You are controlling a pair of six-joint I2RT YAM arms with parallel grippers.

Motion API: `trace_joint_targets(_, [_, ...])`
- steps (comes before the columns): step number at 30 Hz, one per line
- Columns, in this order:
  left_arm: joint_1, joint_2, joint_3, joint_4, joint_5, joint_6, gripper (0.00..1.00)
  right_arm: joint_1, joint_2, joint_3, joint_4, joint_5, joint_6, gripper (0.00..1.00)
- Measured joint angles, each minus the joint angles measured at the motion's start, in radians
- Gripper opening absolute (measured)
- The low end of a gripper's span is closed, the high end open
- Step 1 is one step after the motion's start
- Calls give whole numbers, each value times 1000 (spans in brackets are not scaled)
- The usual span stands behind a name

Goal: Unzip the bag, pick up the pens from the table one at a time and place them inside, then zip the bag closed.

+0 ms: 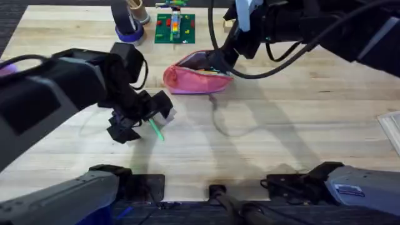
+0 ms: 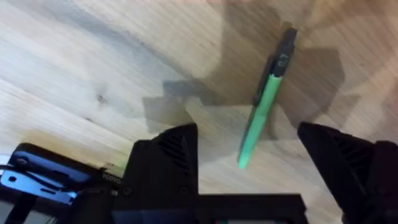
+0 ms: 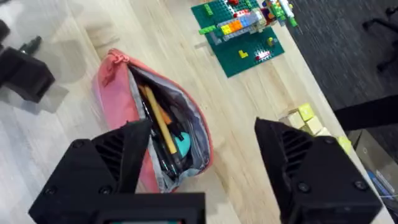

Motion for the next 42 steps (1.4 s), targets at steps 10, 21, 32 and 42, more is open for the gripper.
trace_joint_targets(10, [-28, 78, 30, 14, 4, -25, 572, 0, 0, 0, 0, 0, 0, 996])
trace_joint_targets(21, [-31, 93, 44, 25, 24, -36, 49, 0, 0, 0, -3, 0, 0, 997])
trace_joint_targets(32, [-32, 157, 173, -82, -43, -2, 44, -47, -36, 0, -42, 0, 158, 996])
trace_joint_targets(42, [-32, 157, 491, -4, -109, 248, 44, -92, -92, 0, -115, 0, 217, 996])
